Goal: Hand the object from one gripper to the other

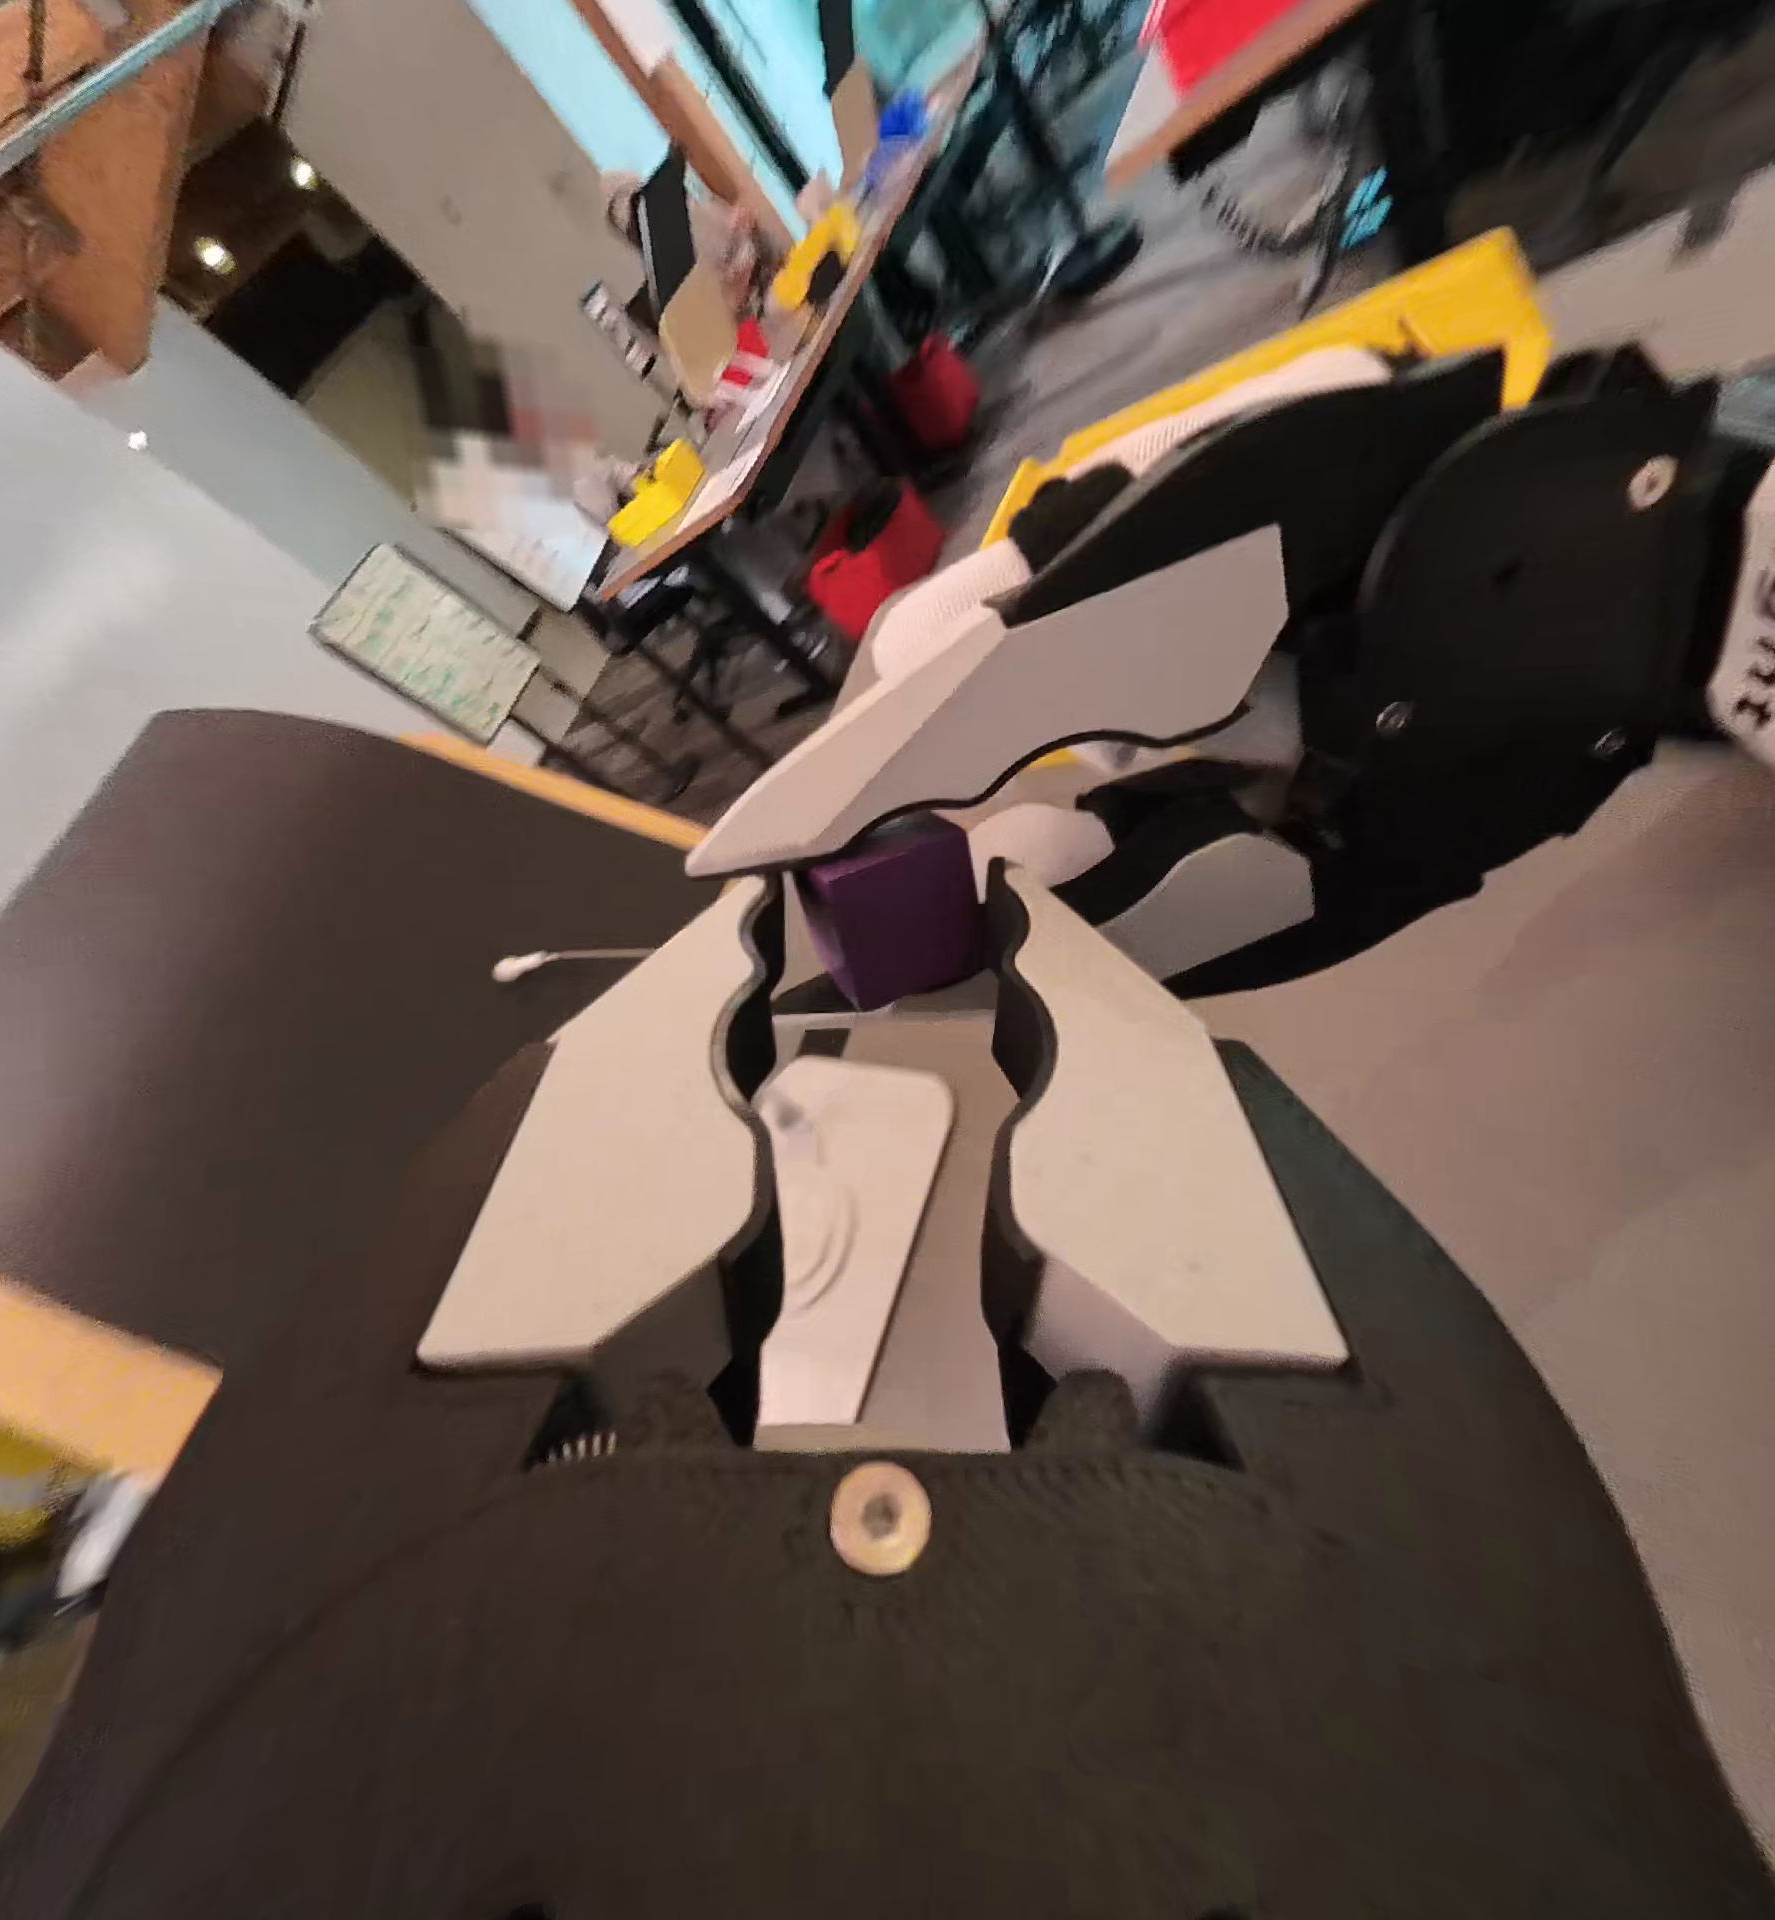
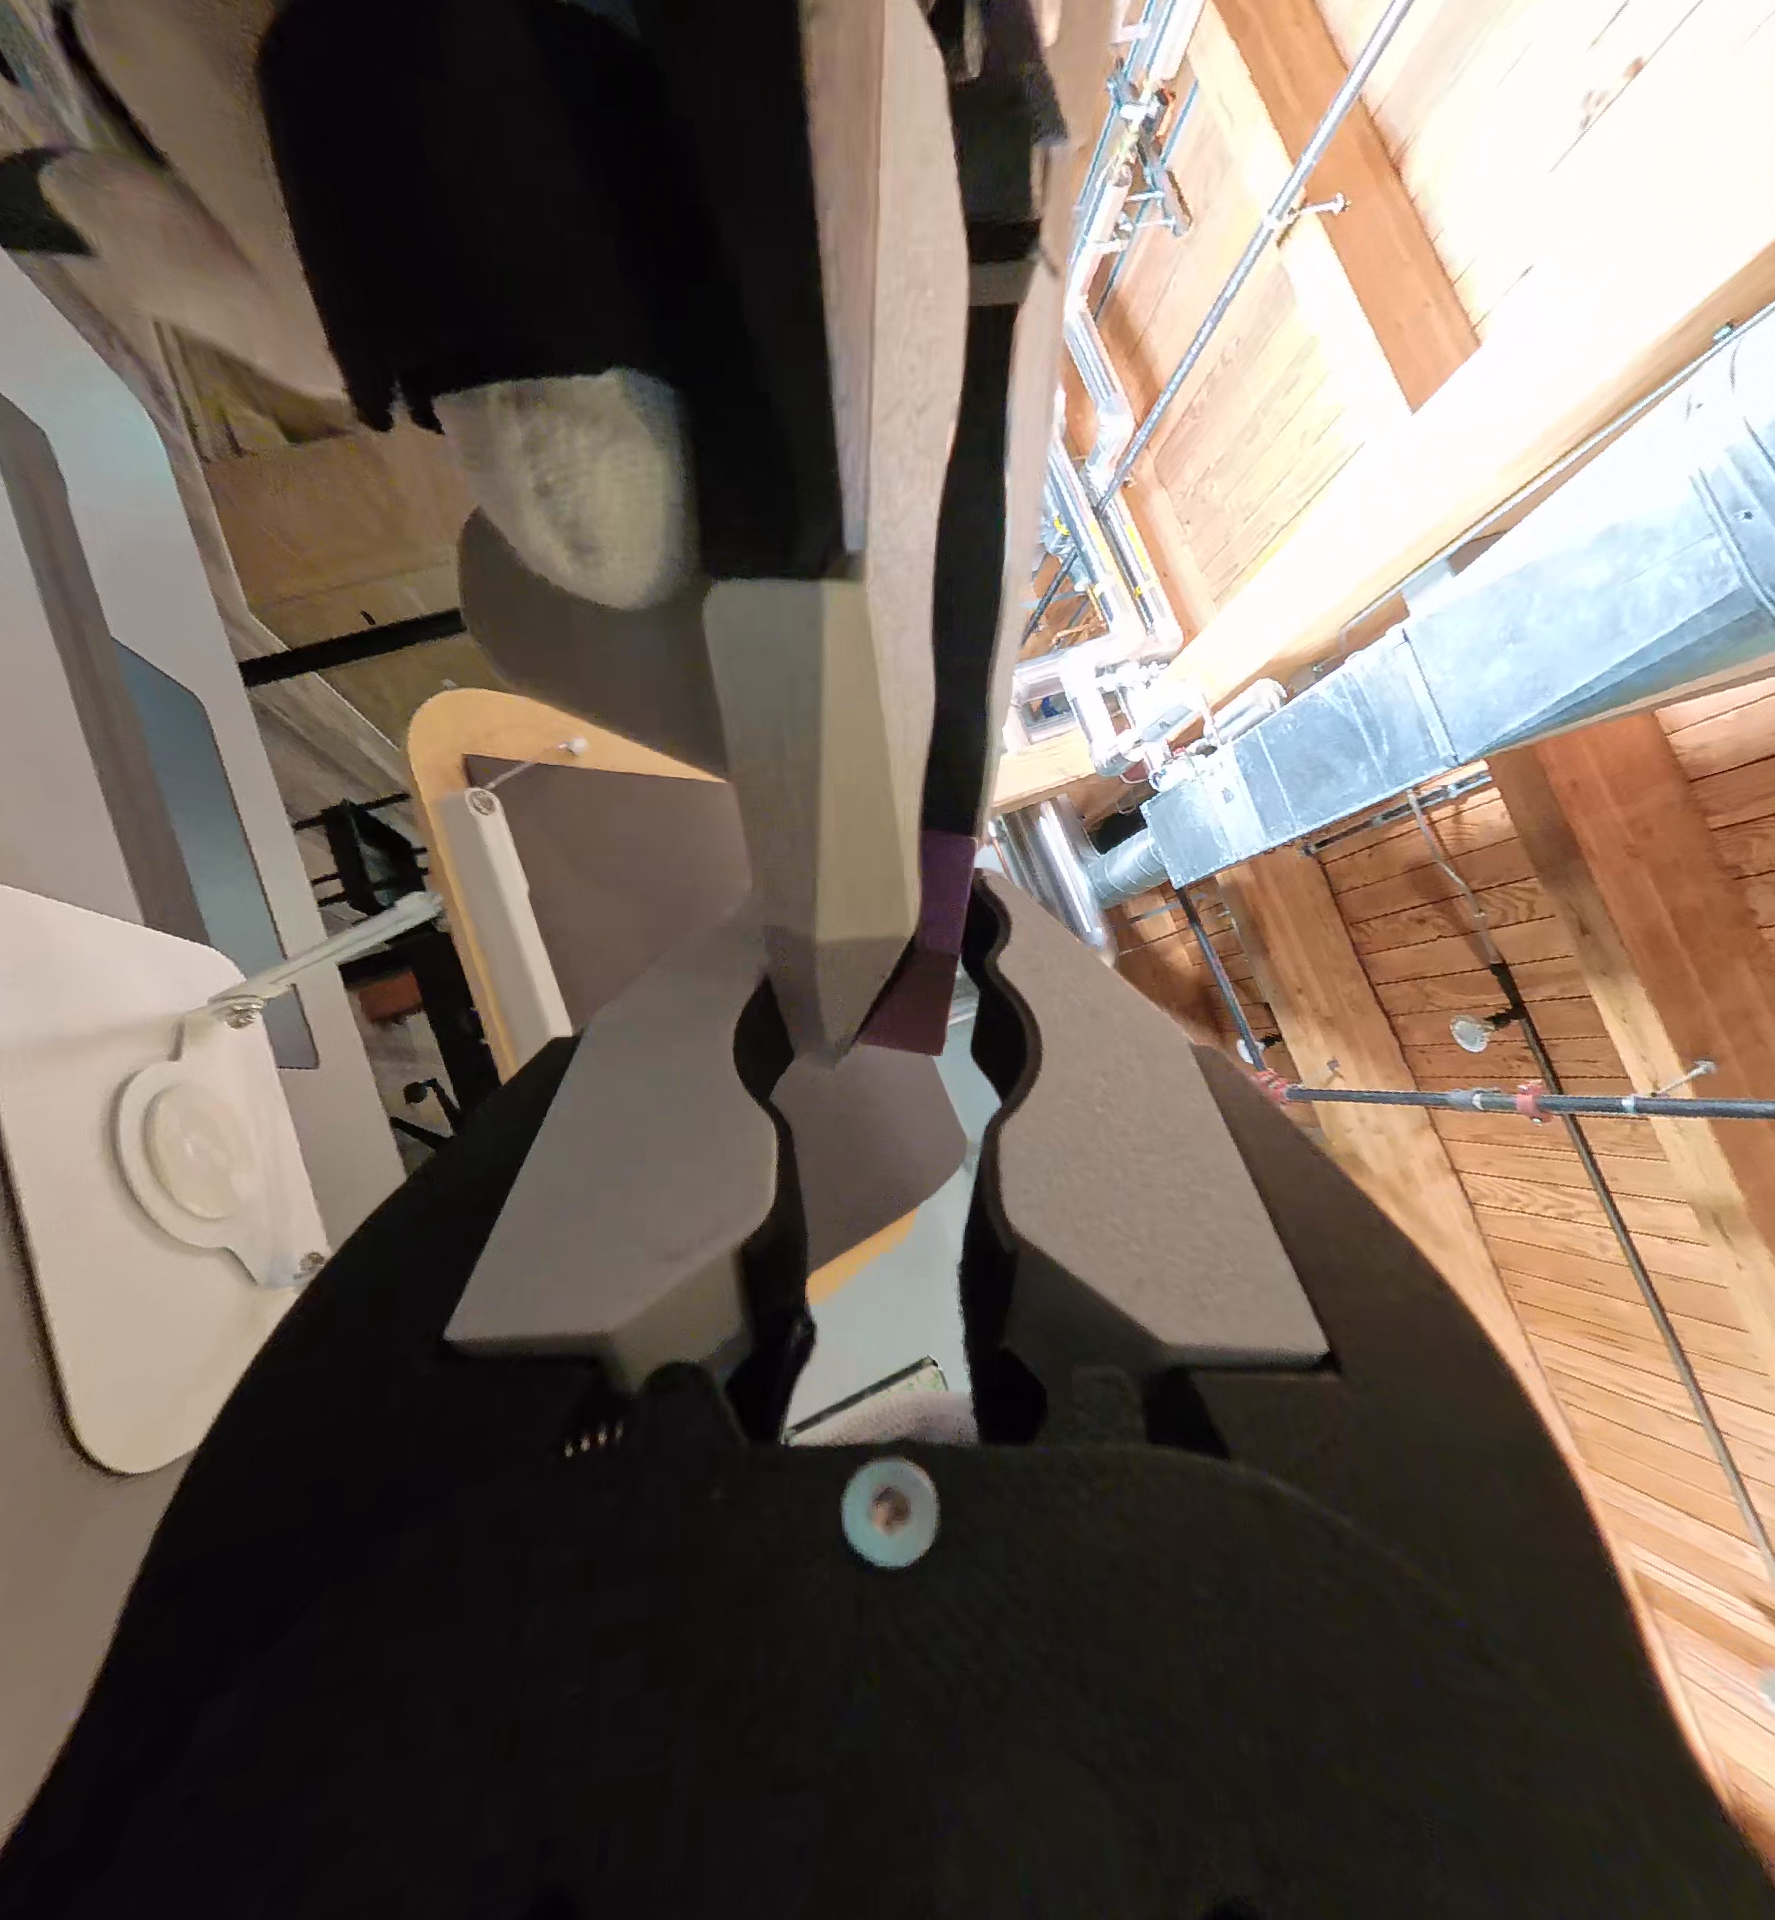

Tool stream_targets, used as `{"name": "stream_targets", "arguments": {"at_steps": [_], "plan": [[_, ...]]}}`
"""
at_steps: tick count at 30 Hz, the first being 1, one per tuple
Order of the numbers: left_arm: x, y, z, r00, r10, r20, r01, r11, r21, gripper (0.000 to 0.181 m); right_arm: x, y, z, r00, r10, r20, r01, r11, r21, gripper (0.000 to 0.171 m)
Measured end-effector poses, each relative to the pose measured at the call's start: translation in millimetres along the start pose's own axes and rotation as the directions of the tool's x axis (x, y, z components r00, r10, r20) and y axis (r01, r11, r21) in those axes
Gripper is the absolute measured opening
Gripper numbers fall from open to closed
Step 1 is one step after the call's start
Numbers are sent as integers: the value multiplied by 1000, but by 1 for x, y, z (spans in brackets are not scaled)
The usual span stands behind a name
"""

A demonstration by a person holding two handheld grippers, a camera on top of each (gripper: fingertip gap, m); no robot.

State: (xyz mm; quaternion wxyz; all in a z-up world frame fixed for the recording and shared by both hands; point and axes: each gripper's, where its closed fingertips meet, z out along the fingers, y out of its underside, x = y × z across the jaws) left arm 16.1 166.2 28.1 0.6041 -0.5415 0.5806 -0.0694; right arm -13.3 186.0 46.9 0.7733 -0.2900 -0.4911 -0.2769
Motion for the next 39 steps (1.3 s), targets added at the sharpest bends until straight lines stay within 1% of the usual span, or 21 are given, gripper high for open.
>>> {"name": "stream_targets", "arguments": {"at_steps": [1,3,7,9,11,14,16,19,24,29,34,39], "plan": [[0,3,-2,999,35,27,-34,999,-40,38,-3,-2,0,1000,10,3,-10,1000,10,27],[3,5,-8,997,50,51,-45,995,-92,38,-5,-9,-1,999,38,0,-38,999,29,28],[6,6,-15,997,9,79,-2,996,-87,38,-9,-16,-4,997,68,21,-69,997,42,27],[8,10,-15,994,-9,106,19,996,-88,39,-14,-17,-4,995,92,41,-94,995,43,28],[10,16,-15,989,-20,145,32,996,-83,39,-20,-18,-4,995,82,56,-85,995,47,28],[14,23,-15,975,-58,217,55,998,17,36,-31,-22,-5,994,66,83,-71,996,57,27],[15,27,-17,959,-53,279,19,992,122,35,-39,-24,-5,994,59,96,-65,996,65,27],[20,40,-20,957,-81,278,26,980,197,35,-55,-28,-5,993,21,119,-30,997,71,27],[22,57,-23,947,-87,309,32,983,180,34,-73,-32,-2,990,46,135,-58,995,85,27],[23,73,-18,942,-105,319,57,986,155,34,-89,-27,2,986,53,161,-65,995,69,27],[21,73,-19,928,-107,357,48,984,170,33,-90,-28,2,987,42,155,-53,996,72,27],[18,67,-25,913,-117,391,34,977,212,31,-84,-35,1,990,27,136,-37,997,72,27]]}}
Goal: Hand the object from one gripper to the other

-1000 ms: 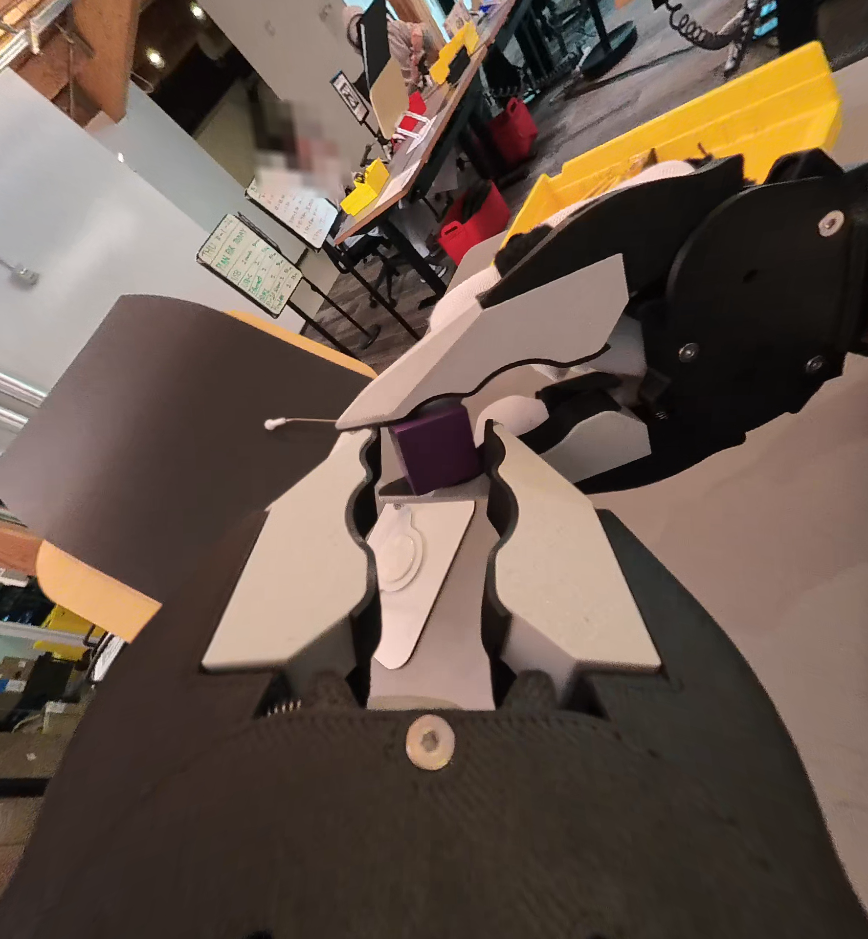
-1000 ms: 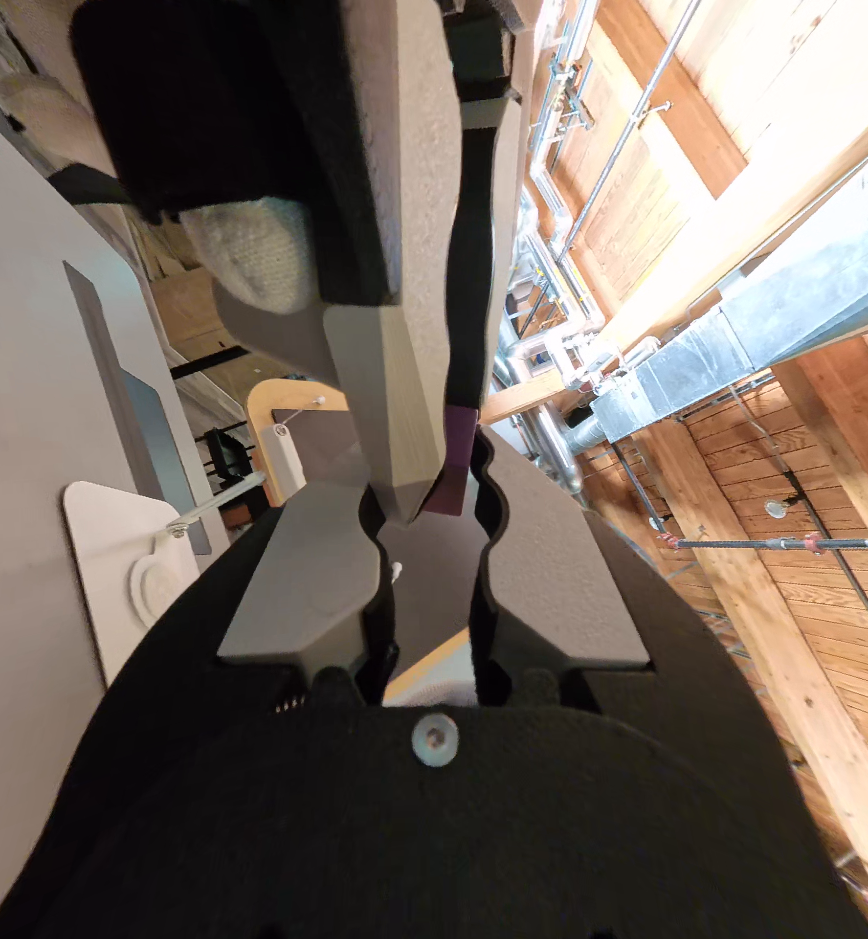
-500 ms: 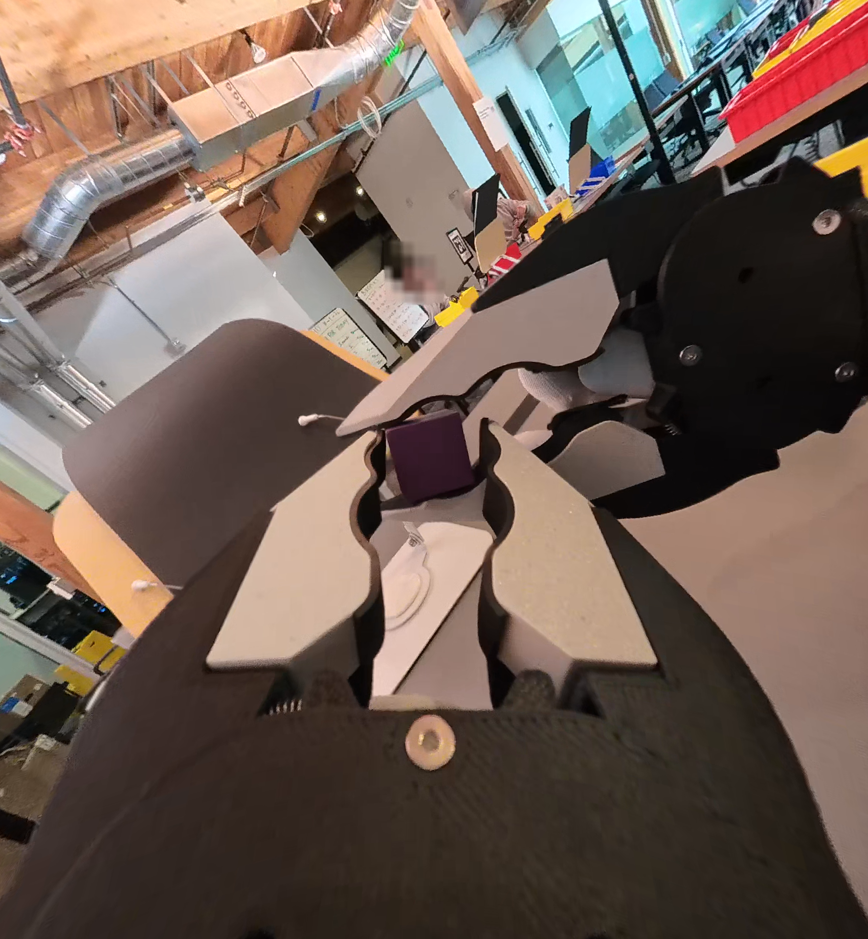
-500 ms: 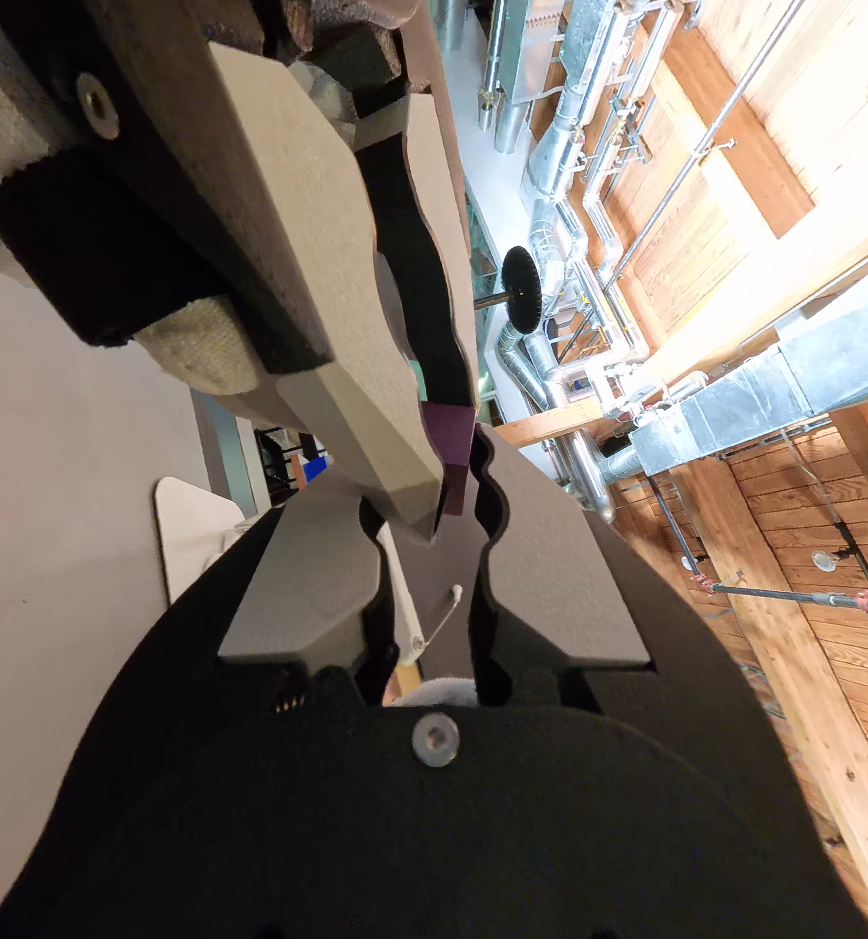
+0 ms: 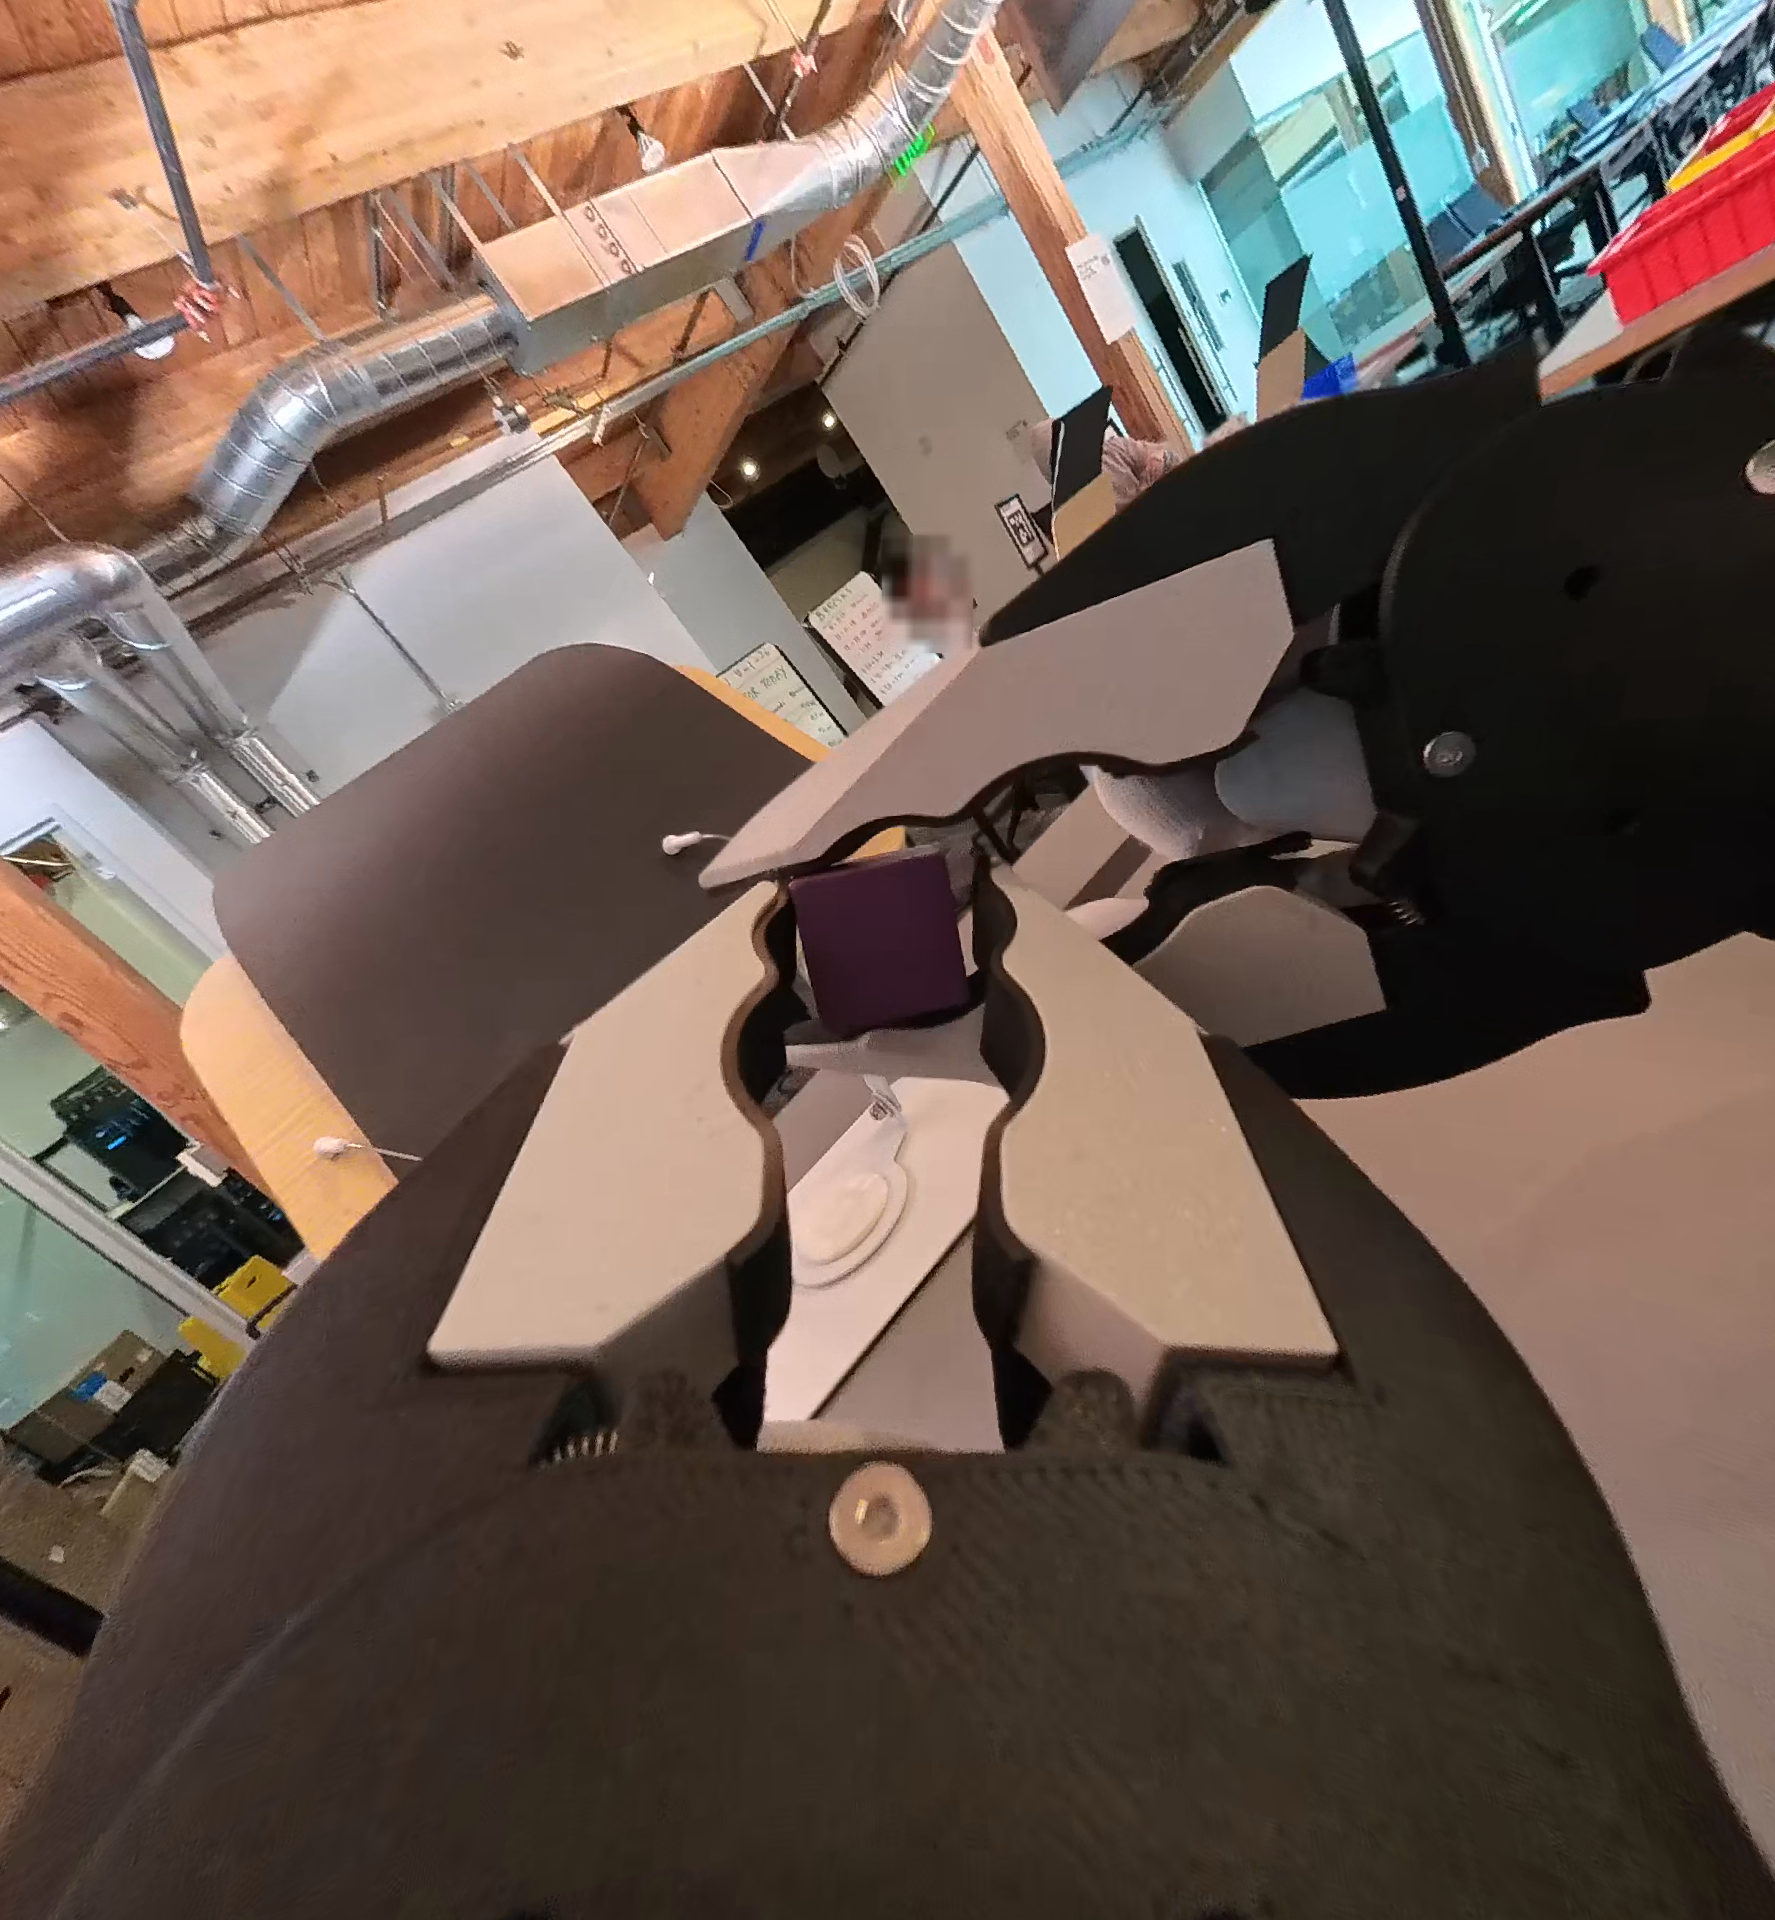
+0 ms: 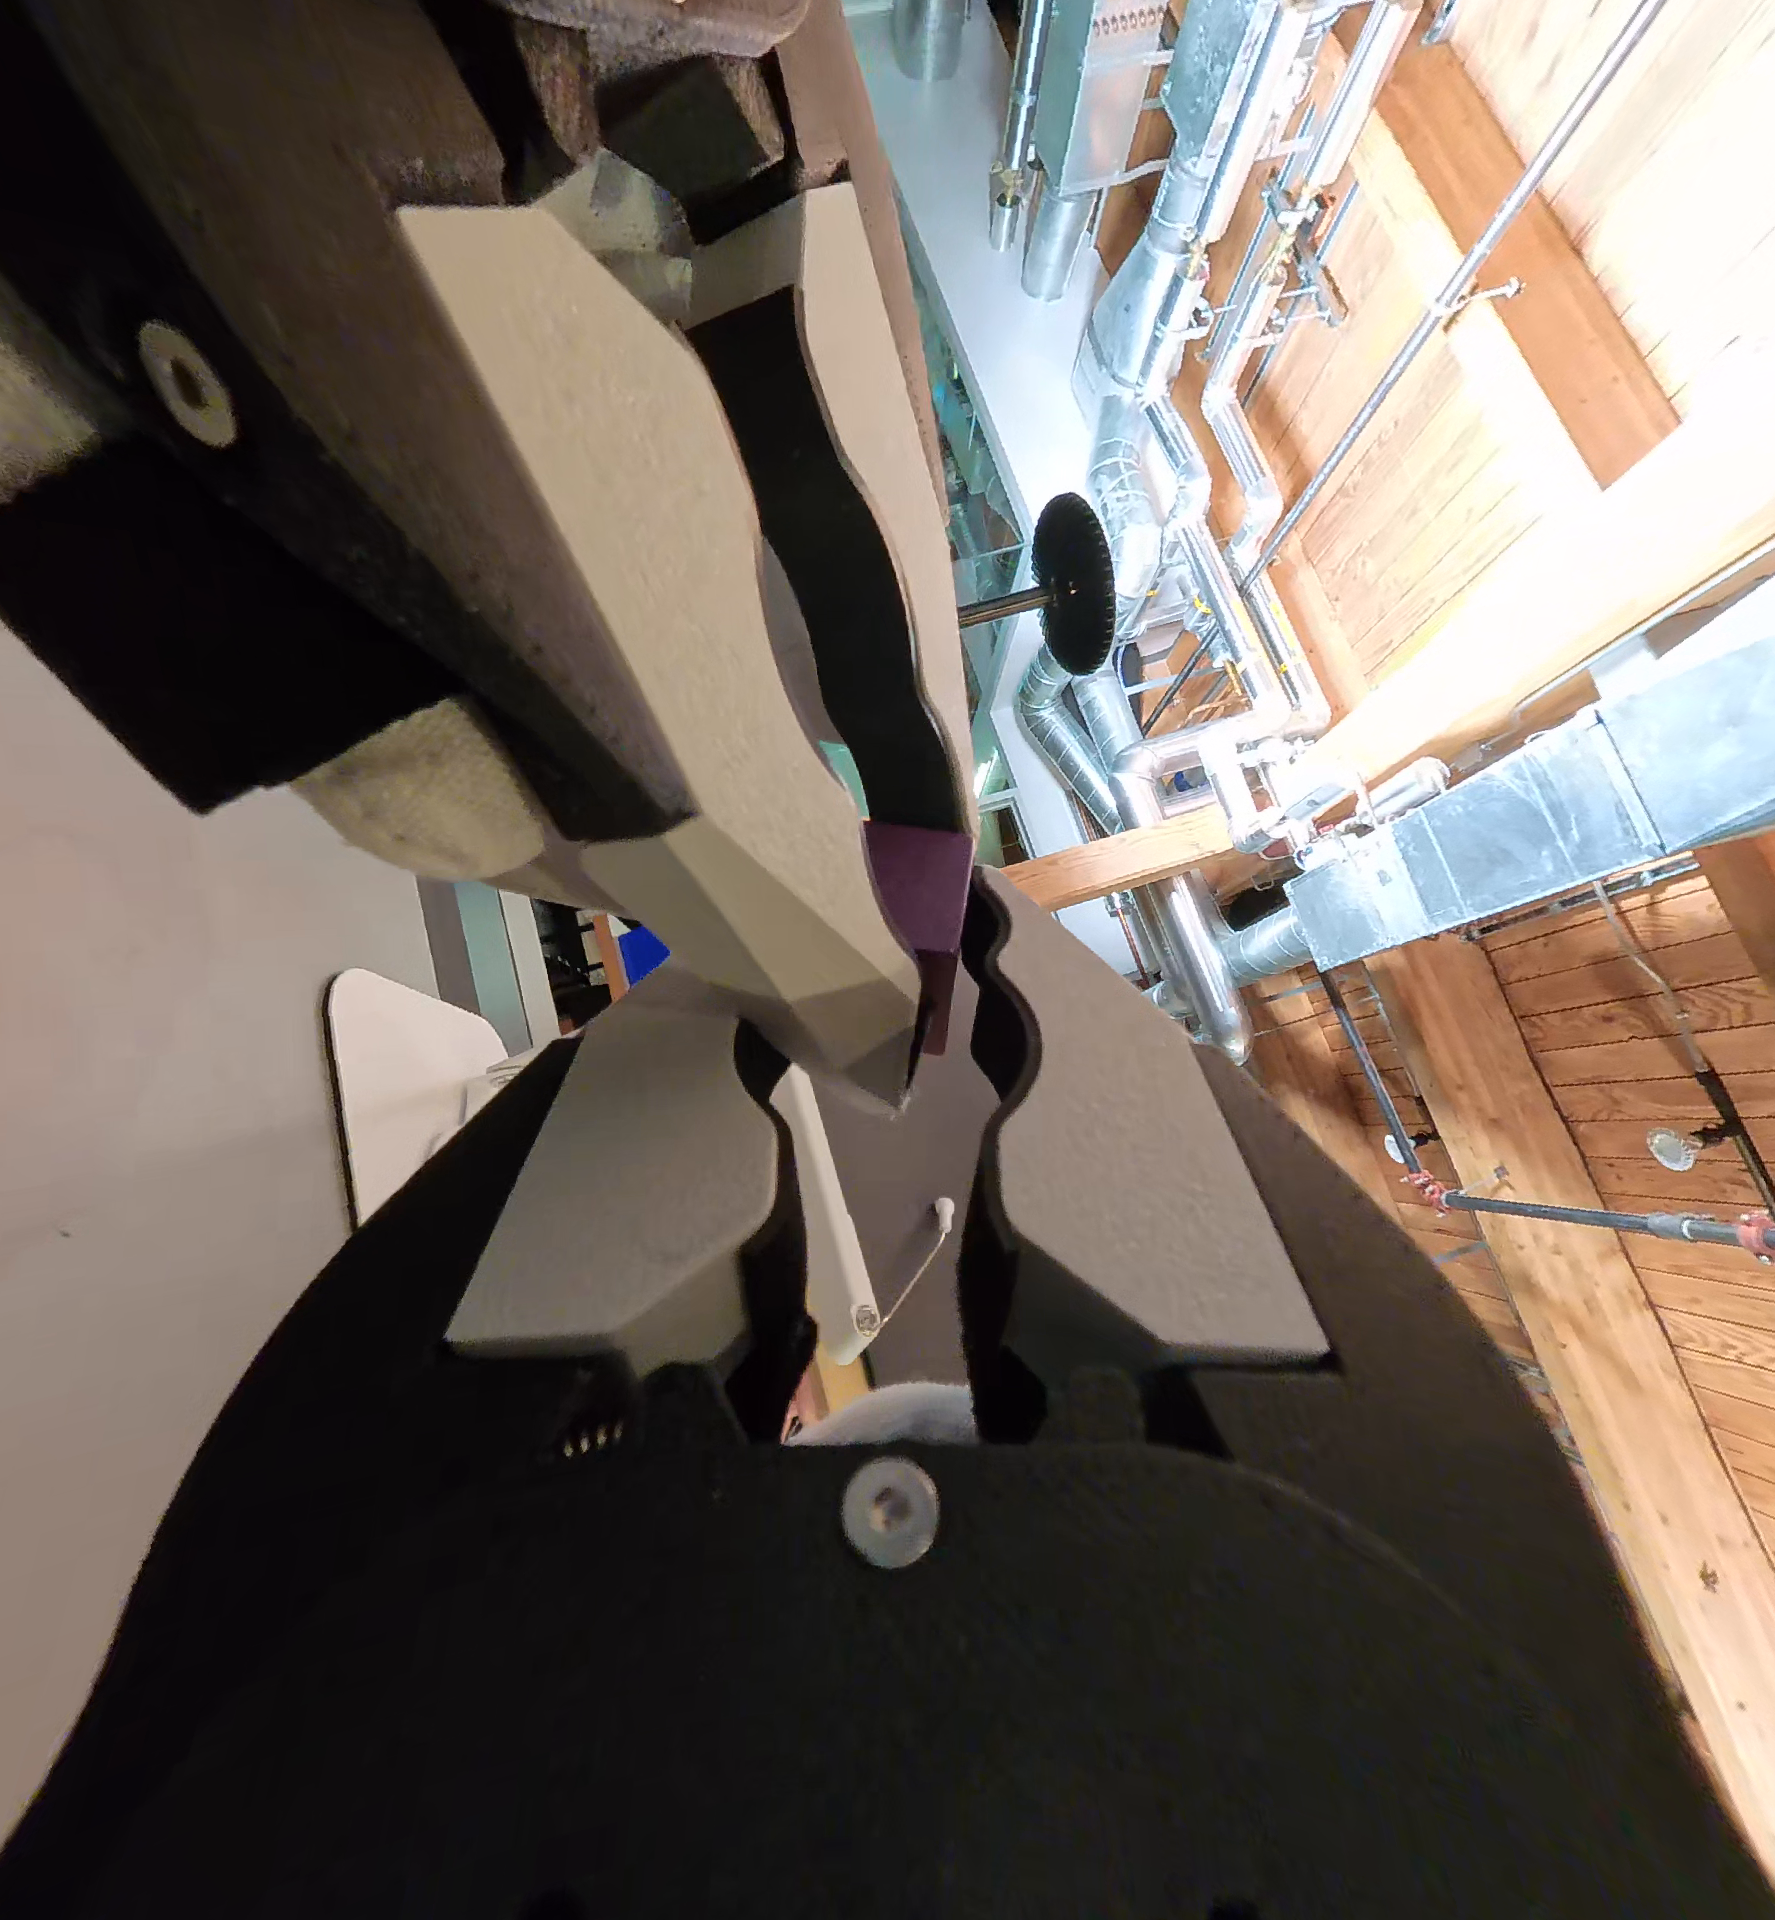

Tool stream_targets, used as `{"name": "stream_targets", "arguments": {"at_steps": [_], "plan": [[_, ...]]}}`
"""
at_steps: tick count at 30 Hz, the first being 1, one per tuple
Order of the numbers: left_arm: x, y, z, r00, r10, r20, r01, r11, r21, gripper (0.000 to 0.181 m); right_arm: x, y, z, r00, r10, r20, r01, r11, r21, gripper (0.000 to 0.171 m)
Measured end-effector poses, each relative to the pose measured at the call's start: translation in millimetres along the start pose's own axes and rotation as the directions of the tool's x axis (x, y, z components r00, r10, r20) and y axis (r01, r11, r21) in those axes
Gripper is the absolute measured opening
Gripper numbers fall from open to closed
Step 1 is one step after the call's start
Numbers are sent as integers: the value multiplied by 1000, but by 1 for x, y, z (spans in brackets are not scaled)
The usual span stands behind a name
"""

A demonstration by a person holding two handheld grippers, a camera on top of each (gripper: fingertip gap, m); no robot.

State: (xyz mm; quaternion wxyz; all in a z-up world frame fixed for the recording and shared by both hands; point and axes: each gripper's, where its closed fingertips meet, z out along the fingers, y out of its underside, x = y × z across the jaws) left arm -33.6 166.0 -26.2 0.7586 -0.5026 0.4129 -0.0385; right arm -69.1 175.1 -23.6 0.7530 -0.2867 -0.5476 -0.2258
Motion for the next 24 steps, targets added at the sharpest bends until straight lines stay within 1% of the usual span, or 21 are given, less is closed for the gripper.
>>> {"name": "stream_targets", "arguments": {"at_steps": [5,8,10,14,16,19,22,24], "plan": [[1,-3,-3,1000,15,17,-15,1000,12,31,1,-4,-3,1000,-16,-6,16,1000,1,27],[1,-6,-13,999,18,37,-18,1000,14,31,1,-15,-5,1000,-29,-2,29,999,21,27],[-2,-15,-25,998,27,62,-28,1000,14,31,5,-30,-8,999,-38,-16,39,998,45,27],[-14,-37,-57,989,-23,149,19,999,30,29,16,-72,-9,1000,-20,-11,21,994,103,27],[-21,-44,-74,978,-48,201,43,999,27,33,19,-93,-7,1000,-19,-14,21,990,137,27],[-31,-44,-94,962,-71,263,80,996,-26,34,16,-117,0,1000,-10,11,8,985,170,26],[-31,-38,-107,962,-54,266,88,989,-115,35,8,-129,1,1000,-5,29,-1,982,191,26],[-26,-33,-112,964,-48,262,94,981,-168,36,2,-132,-3,998,26,53,-37,976,214,27]]}}
